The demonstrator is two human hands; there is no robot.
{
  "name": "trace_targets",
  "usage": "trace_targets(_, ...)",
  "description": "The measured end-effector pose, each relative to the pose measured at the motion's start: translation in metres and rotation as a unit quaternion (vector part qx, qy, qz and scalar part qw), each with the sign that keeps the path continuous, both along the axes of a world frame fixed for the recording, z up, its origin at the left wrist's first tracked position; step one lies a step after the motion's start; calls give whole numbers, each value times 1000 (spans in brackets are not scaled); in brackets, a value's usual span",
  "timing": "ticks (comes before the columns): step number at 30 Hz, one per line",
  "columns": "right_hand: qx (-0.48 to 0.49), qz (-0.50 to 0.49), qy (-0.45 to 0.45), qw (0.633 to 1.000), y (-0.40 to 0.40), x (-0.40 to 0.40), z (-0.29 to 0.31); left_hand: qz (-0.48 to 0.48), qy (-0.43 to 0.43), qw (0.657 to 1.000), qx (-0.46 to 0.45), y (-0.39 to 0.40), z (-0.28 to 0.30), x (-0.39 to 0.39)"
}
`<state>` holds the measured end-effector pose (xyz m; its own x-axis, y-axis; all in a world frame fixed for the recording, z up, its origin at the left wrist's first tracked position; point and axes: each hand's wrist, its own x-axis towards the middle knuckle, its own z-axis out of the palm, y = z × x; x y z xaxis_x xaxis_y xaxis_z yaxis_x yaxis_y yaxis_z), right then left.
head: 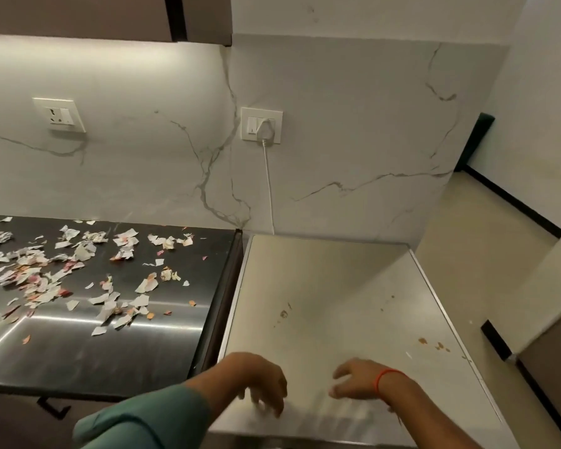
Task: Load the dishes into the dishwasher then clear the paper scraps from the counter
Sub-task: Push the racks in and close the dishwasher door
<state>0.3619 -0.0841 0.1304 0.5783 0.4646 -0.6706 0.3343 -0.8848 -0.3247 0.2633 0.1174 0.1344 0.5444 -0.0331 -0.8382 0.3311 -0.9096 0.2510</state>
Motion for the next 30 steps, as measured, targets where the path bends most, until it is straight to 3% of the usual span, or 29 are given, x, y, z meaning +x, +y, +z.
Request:
trace_targets(7, 185, -52, -102, 976, 91, 57, 55, 13, -245, 967, 72, 126, 54, 99)
trace_targets(12, 280, -63, -141, 947, 129, 86, 84, 123, -389, 900, 155, 218, 122, 171)
trace_targets(17, 310, -45, -143, 939, 149, 114, 95, 130, -452, 850, 236, 263, 163, 217)
trace_targets(20, 312, -41, -132, 940, 150, 120, 84, 122, -449, 842, 275, 271, 172, 244)
trace_targets(30, 306, -108, -84, 942, 110, 129, 33, 146, -541, 773, 299, 284, 157, 289)
